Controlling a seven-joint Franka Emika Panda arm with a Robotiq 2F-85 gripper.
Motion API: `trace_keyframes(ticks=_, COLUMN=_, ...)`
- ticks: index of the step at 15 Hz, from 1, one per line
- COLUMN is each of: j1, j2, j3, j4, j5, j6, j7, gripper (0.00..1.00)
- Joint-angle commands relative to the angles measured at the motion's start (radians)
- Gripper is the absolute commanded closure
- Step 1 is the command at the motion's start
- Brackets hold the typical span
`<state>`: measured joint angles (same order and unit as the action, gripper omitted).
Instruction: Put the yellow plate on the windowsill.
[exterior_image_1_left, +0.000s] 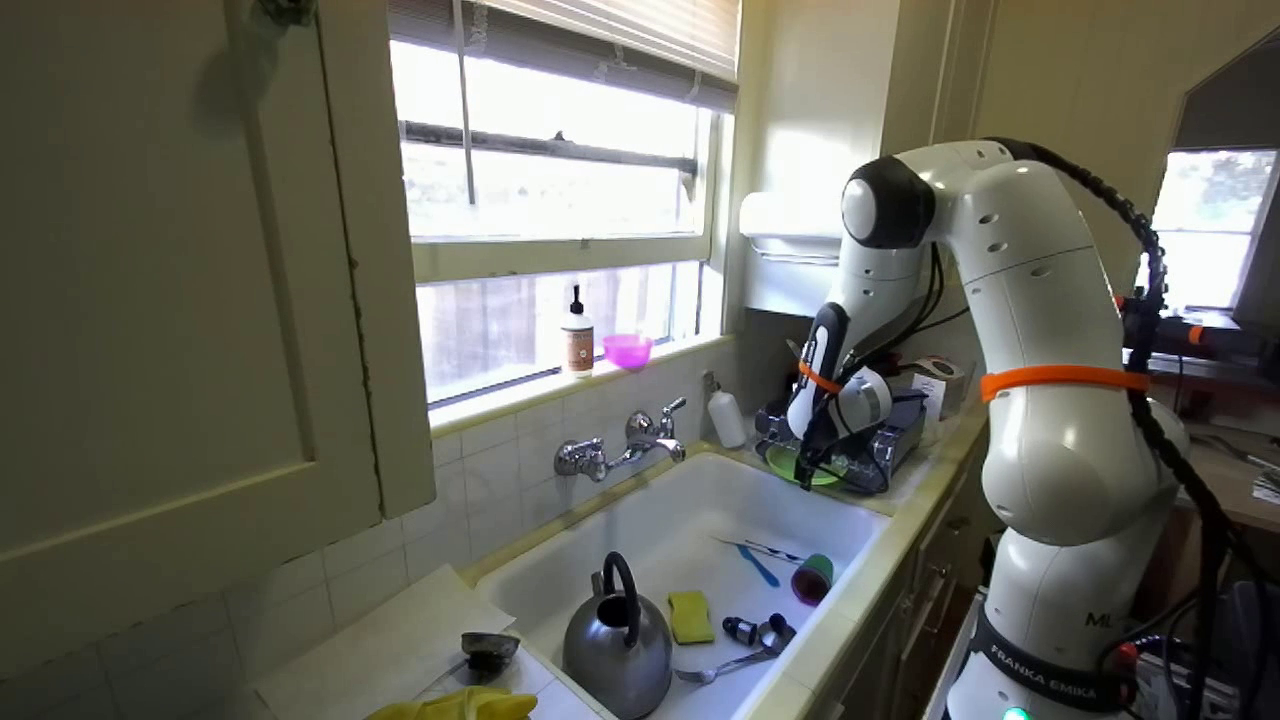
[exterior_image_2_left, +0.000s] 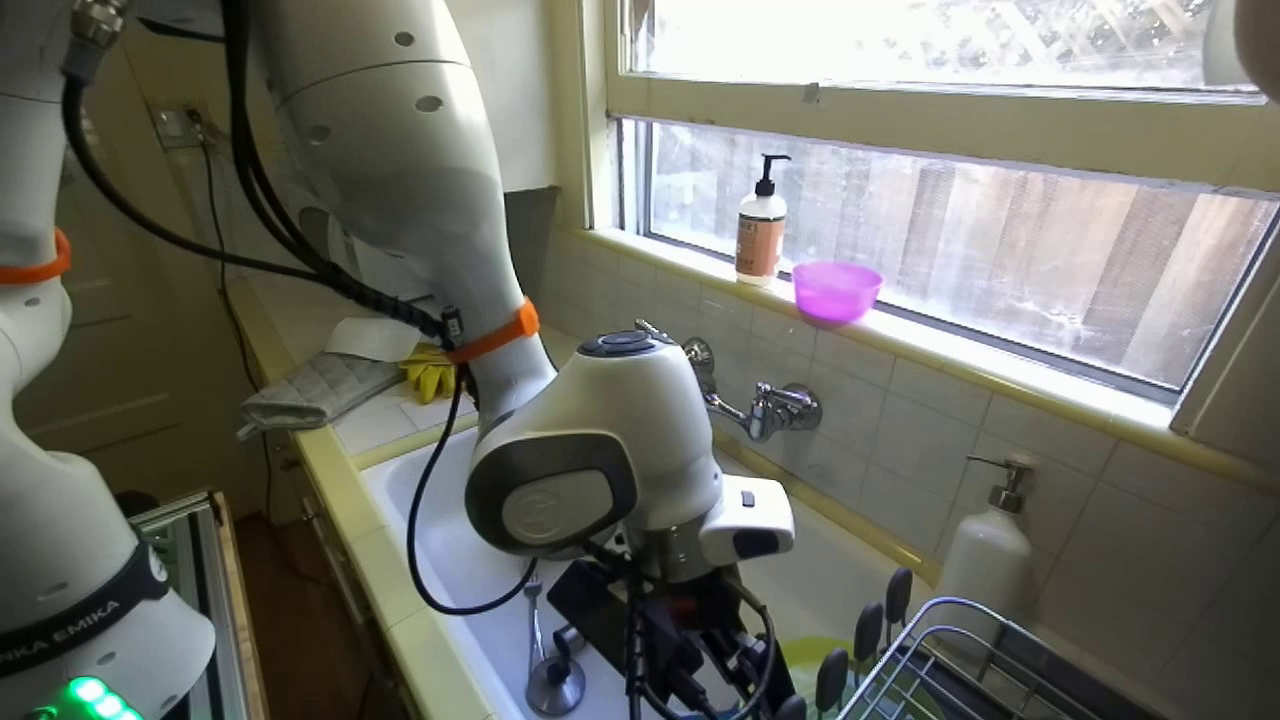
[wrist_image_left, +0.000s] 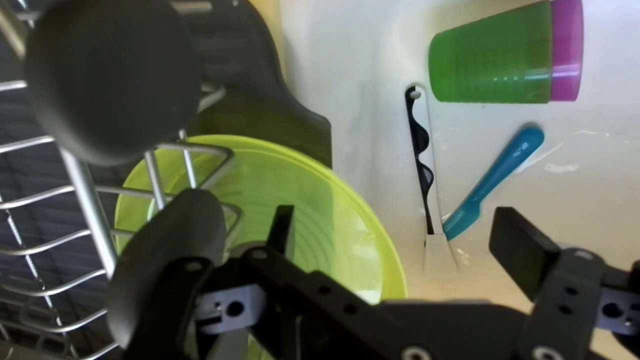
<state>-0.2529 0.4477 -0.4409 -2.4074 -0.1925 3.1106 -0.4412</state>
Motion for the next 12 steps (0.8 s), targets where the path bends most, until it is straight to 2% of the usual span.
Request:
trace_keyframes(ticks=1, j1=0.017, j2=0.037, j3=-0.005, j4=0.021, j5=-0.036, j6=0.065, j7=0.074, gripper=0.00)
trace_keyframes(ticks=4, j1=0.012, j2=0.049, j3=0.015, j4=0.028, j5=-0.032, j6=0.086, j7=0.081, gripper=0.00)
trace_keyframes(ticks=6, j1=0.008, j2=0.059, j3=0.029, j4=0.034, j5=-0.032, j6=0.087, j7=0.083, gripper=0.08)
trace_keyframes(ticks=7, j1=0.006, j2=0.064, j3=0.035, j4=0.037, j5=-0.032, j6=0.087, j7=0.083, gripper=0.24)
trace_keyframes(ticks=8, j1=0.007, j2=0.070, j3=0.038, j4=0.040, j5=-0.034, j6=0.089, j7=0.082, gripper=0.30)
trace_keyframes(ticks=12, j1=0.010, j2=0.084, j3=0.042, j4=0.047, j5=-0.035, j6=0.091, j7=0.081, gripper=0.63)
